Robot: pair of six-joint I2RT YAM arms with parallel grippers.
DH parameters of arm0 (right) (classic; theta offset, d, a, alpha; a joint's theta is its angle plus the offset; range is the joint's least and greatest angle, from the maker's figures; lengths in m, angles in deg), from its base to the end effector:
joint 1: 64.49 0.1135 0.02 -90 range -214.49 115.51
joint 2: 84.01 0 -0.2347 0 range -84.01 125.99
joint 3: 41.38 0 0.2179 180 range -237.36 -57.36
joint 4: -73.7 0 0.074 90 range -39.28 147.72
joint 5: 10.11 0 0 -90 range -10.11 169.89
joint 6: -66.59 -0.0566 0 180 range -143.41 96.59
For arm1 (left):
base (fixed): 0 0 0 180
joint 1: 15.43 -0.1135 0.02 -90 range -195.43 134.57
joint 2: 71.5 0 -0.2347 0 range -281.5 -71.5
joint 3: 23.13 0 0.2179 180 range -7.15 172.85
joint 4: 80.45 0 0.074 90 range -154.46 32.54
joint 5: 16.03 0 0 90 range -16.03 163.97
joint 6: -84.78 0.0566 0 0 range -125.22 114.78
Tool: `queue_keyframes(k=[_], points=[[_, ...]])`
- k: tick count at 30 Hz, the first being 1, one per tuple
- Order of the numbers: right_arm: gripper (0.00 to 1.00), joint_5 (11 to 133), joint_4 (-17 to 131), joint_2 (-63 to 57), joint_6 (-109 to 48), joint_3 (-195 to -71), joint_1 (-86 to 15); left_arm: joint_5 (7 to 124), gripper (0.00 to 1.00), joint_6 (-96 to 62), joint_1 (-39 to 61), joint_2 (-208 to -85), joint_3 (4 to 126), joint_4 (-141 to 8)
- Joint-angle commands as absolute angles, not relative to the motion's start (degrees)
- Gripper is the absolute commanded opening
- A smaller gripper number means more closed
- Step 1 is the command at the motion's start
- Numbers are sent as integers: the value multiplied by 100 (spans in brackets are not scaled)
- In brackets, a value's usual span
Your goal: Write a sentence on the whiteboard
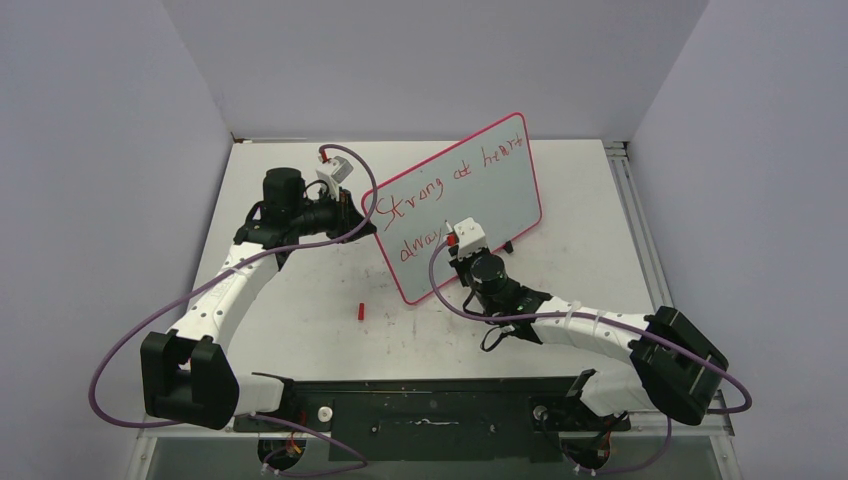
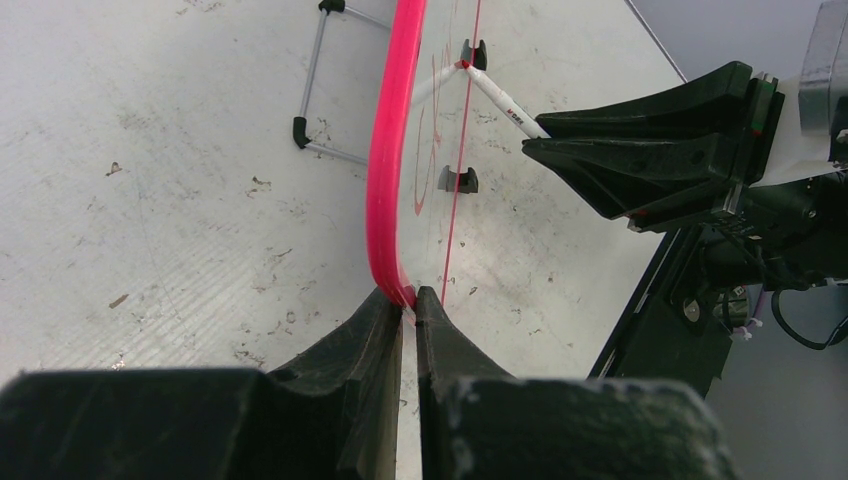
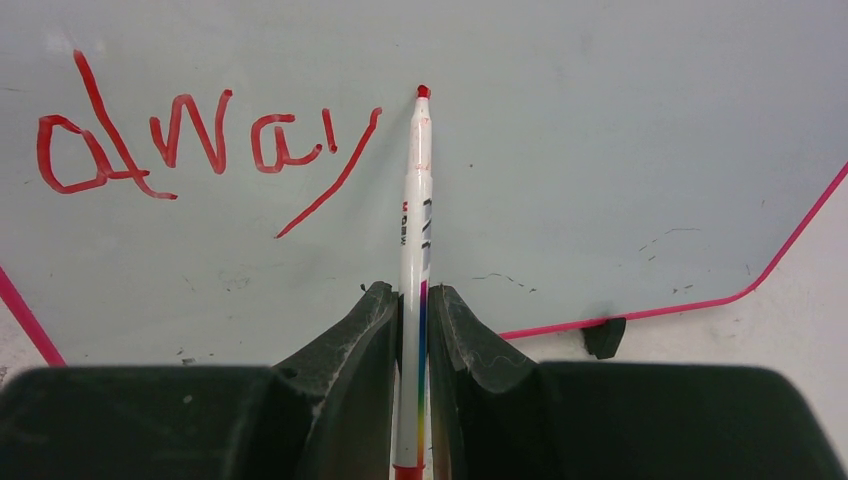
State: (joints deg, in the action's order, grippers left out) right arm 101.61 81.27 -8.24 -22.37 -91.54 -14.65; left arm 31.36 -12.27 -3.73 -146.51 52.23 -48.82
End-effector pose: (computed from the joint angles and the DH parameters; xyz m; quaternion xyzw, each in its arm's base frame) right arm 0.1960 0.1998 0.2076 -0.2414 0.7652 0.0995 0.5884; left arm 0.2625 -0.0935 0.2815 0.2109 0.8041 -0.3868 0.3991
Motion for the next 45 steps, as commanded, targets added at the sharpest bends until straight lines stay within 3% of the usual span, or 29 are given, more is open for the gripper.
queue_keyframes(k=[1,45], points=[[5,9915,8417,-899,-2296,-9101,-1468,2970,0,-1225,-376,-14437,5264,-5175],[5,10379,8203,-900,-2886,-8812,-1436,2976,0,-1234,-370,-14419,5262,-5183]])
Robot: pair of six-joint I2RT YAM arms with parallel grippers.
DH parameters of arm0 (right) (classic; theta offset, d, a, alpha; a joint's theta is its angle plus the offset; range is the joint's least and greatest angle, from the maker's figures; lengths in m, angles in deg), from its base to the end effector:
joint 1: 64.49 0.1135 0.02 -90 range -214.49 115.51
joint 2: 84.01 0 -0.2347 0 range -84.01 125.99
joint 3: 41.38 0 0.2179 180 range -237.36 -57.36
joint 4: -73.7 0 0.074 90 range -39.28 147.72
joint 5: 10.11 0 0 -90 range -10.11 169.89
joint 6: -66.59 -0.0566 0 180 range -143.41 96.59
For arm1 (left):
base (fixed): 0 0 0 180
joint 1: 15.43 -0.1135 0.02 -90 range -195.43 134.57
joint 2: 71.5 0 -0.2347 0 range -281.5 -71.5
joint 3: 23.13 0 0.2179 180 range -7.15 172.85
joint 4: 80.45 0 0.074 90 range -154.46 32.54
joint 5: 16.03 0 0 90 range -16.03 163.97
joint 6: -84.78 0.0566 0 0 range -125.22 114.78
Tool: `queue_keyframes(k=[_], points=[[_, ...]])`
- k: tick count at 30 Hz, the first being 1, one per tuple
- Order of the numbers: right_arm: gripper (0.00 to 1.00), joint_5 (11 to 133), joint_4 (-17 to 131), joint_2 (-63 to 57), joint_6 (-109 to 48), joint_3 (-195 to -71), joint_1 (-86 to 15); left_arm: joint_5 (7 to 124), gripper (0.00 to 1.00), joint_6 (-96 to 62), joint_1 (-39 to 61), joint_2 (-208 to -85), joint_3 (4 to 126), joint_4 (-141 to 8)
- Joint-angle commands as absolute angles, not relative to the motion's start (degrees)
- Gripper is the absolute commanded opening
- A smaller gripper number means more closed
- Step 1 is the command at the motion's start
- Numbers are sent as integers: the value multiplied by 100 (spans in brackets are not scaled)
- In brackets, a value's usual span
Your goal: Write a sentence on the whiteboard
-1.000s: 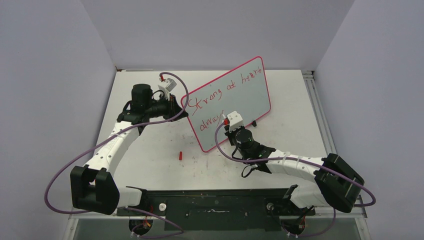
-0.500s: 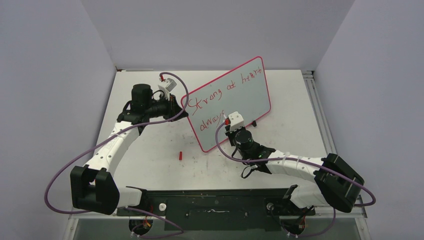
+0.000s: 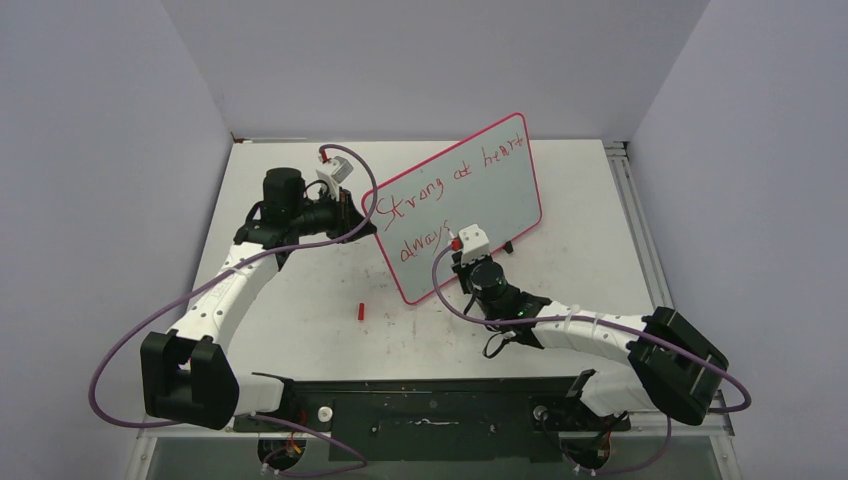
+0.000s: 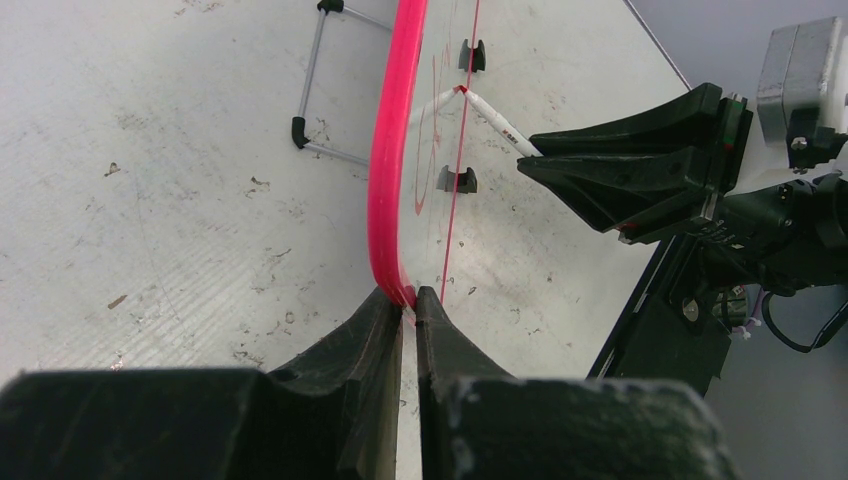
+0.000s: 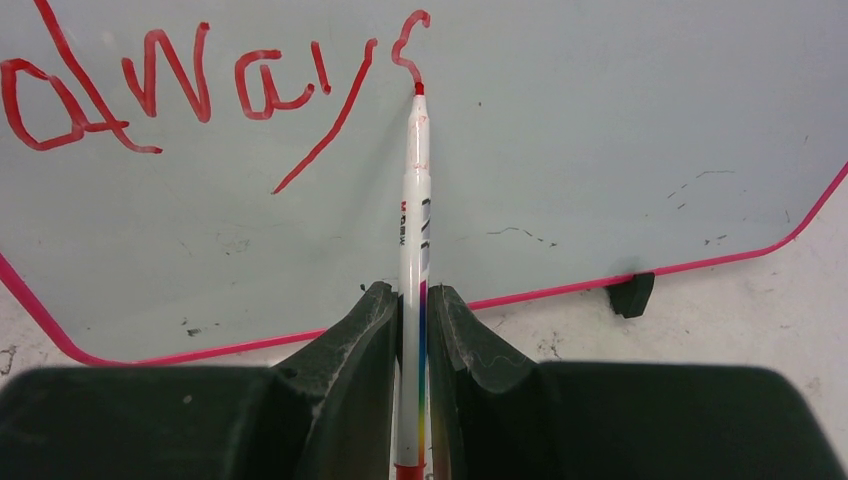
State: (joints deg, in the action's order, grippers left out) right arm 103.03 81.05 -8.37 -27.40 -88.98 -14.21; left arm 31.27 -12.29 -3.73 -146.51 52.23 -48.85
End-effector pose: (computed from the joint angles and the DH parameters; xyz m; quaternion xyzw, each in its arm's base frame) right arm 0.1909 0.1950 0.1939 -0.2119 0.7858 0.1073 0.5710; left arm 0.2625 -0.0936 0.2816 0.2112 0.8037 -0.3875 0.3990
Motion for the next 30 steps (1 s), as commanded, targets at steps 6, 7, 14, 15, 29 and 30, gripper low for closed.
queue_keyframes(k=[6,7,14,15,29,30], points=[[5,10303,8193,-882,-2848,-8766,-1384,2973,0,-1234,-381,-14424,5267,-5188],[5,10294,8203,-877,-2832,-8767,-1352,2975,0,-1234,-374,-14428,5262,-5182],[5,10334,8286,-872,-2721,-8786,-1140,2982,0,-1234,-376,-14428,5269,-5187],[5,10354,8290,-882,-2712,-8793,-1111,2981,0,-1234,-373,-14428,5265,-5183],[5,10883,7974,-1381,-2851,-8750,-1179,2978,0,-1234,-374,-14419,5268,-5182],[5,10851,7972,-1366,-2834,-8763,-1212,2976,0,-1234,-378,-14416,5265,-5181]])
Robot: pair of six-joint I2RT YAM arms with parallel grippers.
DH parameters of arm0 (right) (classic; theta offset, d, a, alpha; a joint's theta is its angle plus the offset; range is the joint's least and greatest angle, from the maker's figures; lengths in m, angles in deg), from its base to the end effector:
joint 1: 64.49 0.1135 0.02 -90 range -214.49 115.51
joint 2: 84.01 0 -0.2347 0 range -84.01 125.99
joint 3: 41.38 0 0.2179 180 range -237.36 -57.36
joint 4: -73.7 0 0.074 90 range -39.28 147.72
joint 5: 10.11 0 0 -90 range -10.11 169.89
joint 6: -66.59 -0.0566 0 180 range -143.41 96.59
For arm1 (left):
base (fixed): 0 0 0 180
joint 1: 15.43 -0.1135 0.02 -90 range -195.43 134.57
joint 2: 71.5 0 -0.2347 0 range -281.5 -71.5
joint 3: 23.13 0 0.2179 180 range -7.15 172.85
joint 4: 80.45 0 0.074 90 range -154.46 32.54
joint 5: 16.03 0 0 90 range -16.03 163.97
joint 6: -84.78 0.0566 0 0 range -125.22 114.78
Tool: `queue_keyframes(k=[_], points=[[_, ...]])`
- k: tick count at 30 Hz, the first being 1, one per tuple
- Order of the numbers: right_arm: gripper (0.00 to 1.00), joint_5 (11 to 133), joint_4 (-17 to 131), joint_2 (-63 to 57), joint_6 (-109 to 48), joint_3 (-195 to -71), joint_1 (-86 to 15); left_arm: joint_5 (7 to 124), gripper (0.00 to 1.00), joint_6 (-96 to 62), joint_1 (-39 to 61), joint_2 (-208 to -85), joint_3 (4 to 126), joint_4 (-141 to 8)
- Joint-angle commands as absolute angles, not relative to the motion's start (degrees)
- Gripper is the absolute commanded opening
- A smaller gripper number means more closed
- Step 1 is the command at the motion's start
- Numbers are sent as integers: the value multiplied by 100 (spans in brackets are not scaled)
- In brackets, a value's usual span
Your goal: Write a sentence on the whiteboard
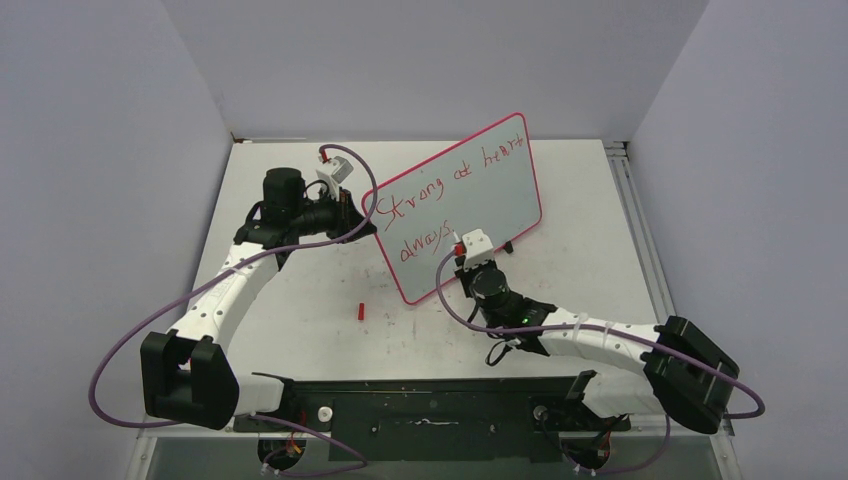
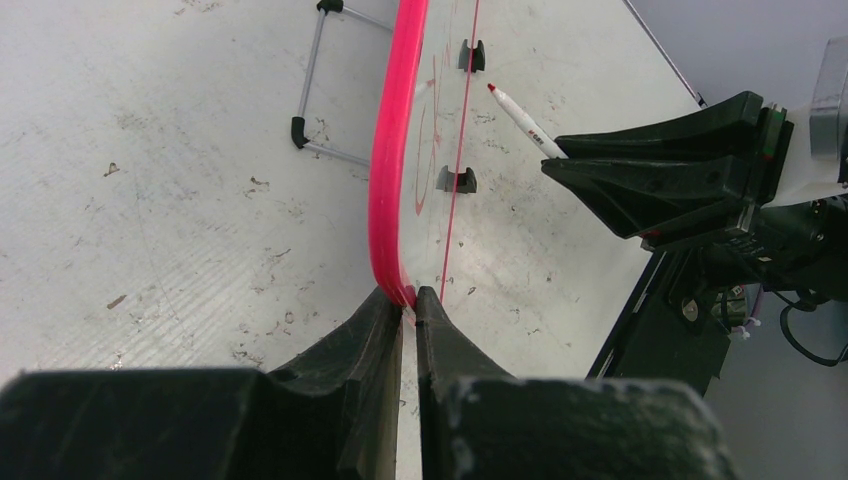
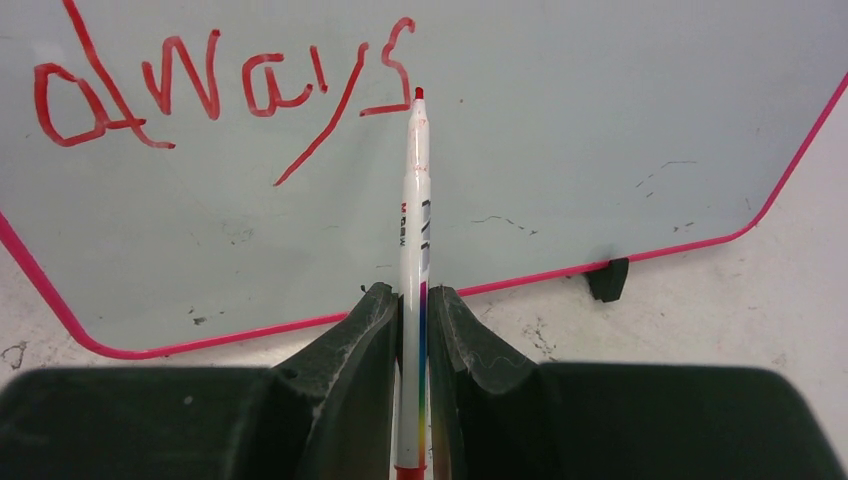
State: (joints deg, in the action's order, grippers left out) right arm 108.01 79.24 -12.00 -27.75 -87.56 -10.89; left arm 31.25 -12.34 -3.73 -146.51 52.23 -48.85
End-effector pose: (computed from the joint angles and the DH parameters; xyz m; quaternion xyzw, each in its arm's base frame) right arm 0.1757 0.1933 0.1988 -0.2055 0.7815 0.0941 0.5816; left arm 0.2625 -0.0936 0.2816 0.2109 0.8038 -0.3878 0.3988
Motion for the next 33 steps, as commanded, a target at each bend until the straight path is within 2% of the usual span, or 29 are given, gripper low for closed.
queue_keyframes(k=[1,33], points=[[5,10844,7964,-1343,-2827,-8774,-1233,2983,0,-1234,-375,-14411,5262,-5181],[5,10642,8066,-814,-2677,-9084,-1398,2978,0,-1220,-379,-14403,5264,-5172]])
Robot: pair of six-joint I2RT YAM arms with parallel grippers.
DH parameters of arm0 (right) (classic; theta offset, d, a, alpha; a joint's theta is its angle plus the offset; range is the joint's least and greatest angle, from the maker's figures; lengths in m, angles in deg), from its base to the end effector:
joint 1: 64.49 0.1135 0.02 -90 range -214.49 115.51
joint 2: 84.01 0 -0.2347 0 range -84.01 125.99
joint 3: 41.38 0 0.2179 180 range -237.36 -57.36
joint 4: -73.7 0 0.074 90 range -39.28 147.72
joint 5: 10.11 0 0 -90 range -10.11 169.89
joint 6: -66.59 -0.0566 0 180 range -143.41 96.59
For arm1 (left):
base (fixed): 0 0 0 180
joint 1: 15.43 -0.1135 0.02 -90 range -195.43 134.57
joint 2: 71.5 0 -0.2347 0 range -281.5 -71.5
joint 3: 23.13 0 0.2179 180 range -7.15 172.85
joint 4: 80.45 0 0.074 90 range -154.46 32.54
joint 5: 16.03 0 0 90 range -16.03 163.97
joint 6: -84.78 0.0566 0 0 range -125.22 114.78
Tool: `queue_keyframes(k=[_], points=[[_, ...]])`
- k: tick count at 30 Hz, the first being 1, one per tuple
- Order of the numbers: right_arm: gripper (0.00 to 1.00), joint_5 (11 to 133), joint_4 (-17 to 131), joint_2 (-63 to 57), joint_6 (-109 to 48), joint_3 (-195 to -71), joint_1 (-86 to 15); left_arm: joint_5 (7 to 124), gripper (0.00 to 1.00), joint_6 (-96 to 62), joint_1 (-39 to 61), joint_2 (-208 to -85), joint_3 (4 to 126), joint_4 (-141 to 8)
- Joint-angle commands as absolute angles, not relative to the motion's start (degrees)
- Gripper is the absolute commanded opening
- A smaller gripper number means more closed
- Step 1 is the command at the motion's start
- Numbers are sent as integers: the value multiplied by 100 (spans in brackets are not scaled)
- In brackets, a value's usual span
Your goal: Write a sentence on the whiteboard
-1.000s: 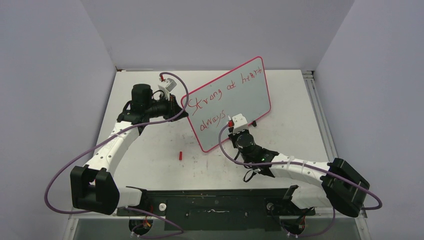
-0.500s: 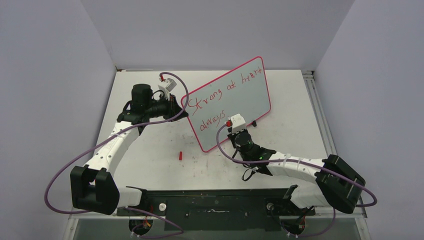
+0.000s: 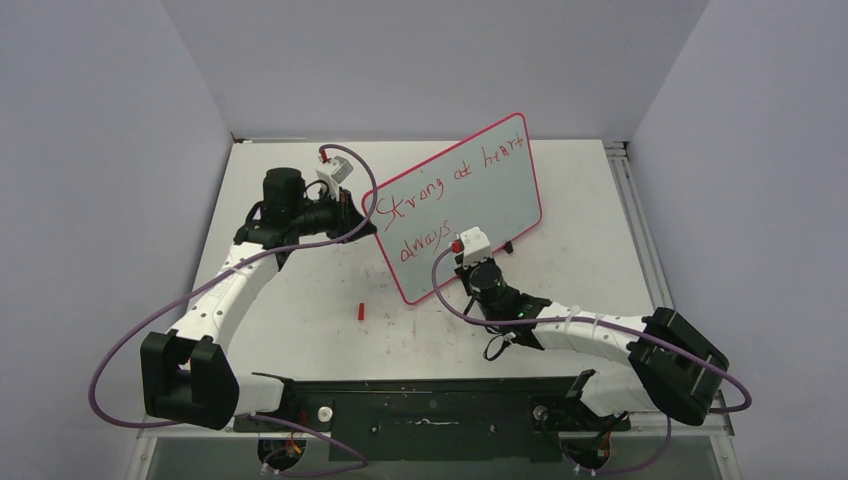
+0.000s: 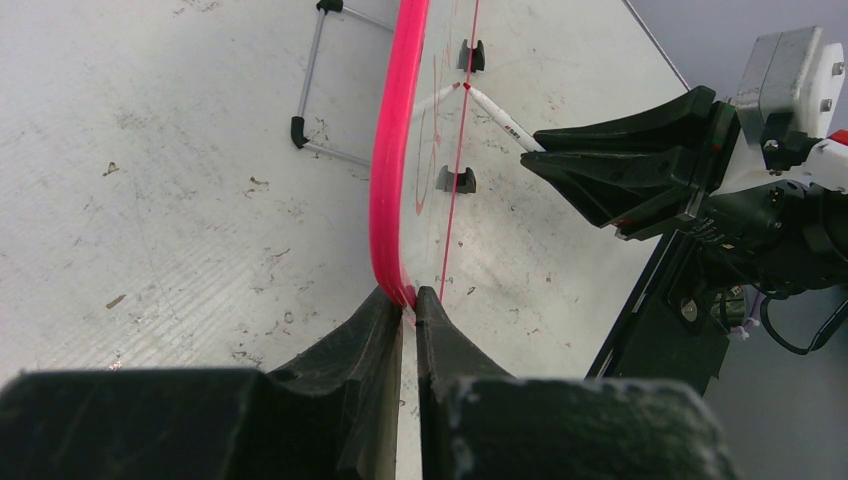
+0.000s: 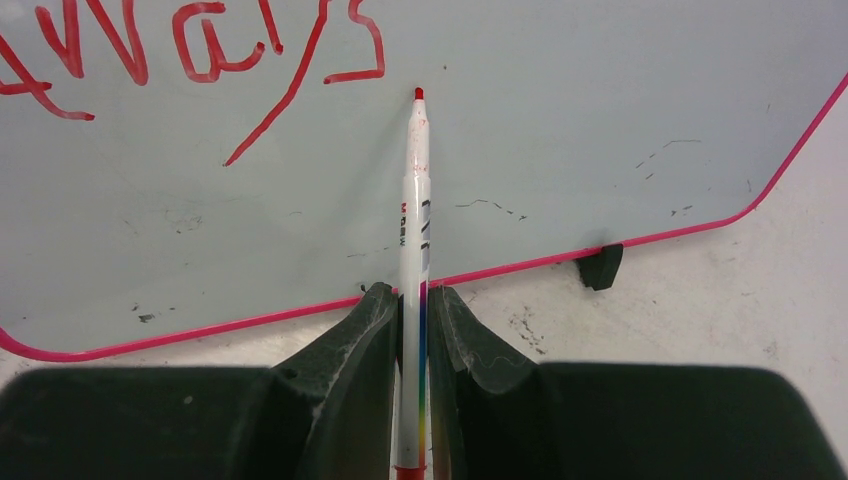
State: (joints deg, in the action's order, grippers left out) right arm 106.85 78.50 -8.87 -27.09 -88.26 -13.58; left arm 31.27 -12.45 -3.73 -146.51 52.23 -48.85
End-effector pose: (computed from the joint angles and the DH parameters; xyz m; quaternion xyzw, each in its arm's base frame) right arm 0.1876 0.1902 0.1876 -0.2085 0.7962 0.0714 0.5634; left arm 0.2625 -0.0936 0.2816 0.2101 0.8040 -0.3881 0.3985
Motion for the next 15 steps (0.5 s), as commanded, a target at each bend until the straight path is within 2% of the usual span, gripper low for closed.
queue_keyframes(k=[1,15], points=[[5,10640,8067,-815,-2680,-9085,-1405,2984,0,-1217,-378,-14402,5265,-5172],[5,10550,8109,-727,-2647,-9120,-1433,2970,0,-1218,-381,-14402,5265,-5172]])
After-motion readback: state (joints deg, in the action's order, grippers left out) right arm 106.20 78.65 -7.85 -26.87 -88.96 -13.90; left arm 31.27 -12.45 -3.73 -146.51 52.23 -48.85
